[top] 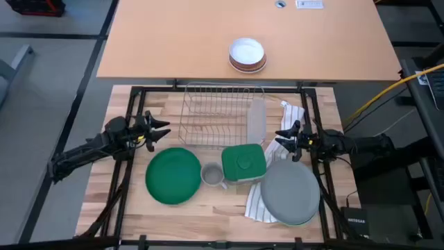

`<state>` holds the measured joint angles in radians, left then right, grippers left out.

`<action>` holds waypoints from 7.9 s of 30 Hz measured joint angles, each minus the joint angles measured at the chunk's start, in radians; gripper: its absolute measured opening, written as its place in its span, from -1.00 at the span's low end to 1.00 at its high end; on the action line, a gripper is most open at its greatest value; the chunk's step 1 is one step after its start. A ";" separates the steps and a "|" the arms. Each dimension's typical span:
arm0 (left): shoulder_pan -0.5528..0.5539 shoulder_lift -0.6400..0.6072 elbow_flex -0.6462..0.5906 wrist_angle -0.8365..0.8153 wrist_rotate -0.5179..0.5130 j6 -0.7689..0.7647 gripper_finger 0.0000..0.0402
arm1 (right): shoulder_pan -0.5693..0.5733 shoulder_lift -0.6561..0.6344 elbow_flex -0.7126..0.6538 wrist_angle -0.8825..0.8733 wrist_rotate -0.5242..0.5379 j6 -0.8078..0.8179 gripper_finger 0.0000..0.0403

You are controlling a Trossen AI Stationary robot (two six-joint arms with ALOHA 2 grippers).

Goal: Sort dishes

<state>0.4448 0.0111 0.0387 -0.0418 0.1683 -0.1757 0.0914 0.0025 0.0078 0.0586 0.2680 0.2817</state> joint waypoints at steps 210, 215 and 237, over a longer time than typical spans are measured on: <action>-0.511 1.163 0.615 -0.856 -0.194 -0.313 -0.98 | 0.000 0.000 0.000 0.000 0.000 0.009 -0.14; -0.511 1.191 0.608 -0.854 -0.198 -0.341 -0.97 | 0.000 0.000 0.000 0.000 0.000 0.009 -0.14; -0.511 1.195 0.607 -0.818 -0.214 -0.347 -0.72 | 0.000 0.000 0.000 0.000 0.000 0.009 -0.14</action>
<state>-0.0662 1.2060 0.6460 -0.8599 -0.0458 -0.5229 0.0912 0.0027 0.0079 0.0582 0.2676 0.2909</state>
